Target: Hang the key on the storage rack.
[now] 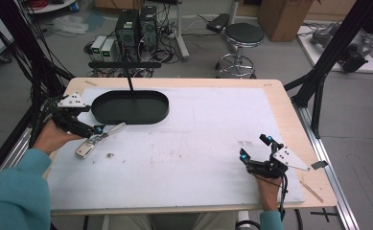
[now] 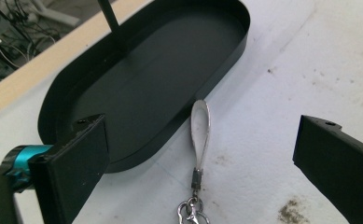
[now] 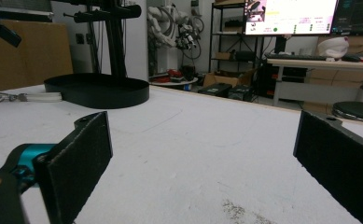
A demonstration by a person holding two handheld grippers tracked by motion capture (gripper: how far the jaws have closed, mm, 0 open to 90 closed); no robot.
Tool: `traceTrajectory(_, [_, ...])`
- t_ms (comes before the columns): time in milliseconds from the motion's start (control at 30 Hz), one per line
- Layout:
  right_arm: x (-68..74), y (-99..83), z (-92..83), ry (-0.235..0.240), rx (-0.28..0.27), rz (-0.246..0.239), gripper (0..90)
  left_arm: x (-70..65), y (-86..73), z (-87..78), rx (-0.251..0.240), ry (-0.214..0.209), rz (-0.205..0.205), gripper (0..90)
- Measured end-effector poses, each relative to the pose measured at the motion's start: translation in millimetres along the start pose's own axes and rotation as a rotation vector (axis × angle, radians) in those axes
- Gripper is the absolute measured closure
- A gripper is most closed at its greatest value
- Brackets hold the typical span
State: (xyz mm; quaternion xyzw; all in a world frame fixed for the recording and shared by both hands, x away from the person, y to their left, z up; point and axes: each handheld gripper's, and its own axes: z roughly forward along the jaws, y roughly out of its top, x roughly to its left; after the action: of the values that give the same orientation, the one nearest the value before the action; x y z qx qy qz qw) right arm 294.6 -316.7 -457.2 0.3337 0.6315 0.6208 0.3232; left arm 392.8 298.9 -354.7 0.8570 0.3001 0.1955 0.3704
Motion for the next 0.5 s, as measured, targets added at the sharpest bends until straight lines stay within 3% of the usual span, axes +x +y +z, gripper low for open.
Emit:
traceTrajectory(233, [-0.1, 0.0, -0.1, 0.000, 0.000, -0.001, 3.9, 6.0, 3.0, 13.9, 0.085, -0.021, 0.004, 4.4])
traceTrajectory(367, [-0.1, 0.0, -0.1, 0.001, 0.000, 0.001, 3.9, 9.3, -2.5, 26.4, 0.154, -0.042, 0.015, 10.7])
traceTrajectory(500, [0.0, 0.0, -0.2, 0.001, 0.001, 0.002, 3.9, 10.3, -4.9, 32.1, 0.189, -0.053, 0.008, 11.3])
